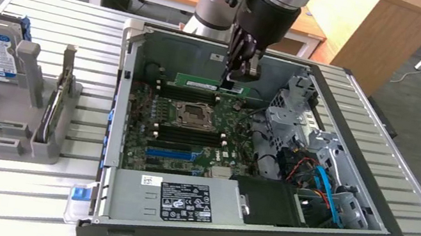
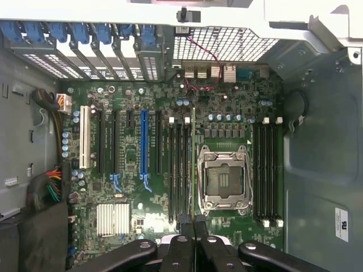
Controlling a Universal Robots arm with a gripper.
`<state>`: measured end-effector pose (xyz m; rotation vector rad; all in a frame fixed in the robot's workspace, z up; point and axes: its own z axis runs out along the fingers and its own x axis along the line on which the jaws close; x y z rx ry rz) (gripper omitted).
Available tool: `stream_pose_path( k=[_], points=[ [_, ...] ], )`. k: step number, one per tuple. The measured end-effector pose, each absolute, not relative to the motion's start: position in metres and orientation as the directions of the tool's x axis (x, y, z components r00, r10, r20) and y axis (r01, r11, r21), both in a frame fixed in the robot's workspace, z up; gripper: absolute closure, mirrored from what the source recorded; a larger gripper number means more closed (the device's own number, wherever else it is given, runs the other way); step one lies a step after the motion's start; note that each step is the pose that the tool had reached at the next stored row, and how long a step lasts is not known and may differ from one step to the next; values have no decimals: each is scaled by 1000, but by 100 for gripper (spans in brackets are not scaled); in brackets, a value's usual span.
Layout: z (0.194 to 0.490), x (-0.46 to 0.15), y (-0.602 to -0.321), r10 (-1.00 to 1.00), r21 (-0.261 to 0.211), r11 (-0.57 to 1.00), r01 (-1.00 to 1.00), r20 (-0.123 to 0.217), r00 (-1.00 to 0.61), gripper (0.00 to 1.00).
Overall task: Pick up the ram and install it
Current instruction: 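Insert the ram into the slot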
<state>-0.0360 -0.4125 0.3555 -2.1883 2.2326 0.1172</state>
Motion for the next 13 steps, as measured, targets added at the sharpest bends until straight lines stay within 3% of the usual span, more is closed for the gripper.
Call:
stream_pose_path(
  k=[13],
  points=[
    [340,-36,-412,-997,44,35,-998,-62,-38,88]
  ],
)
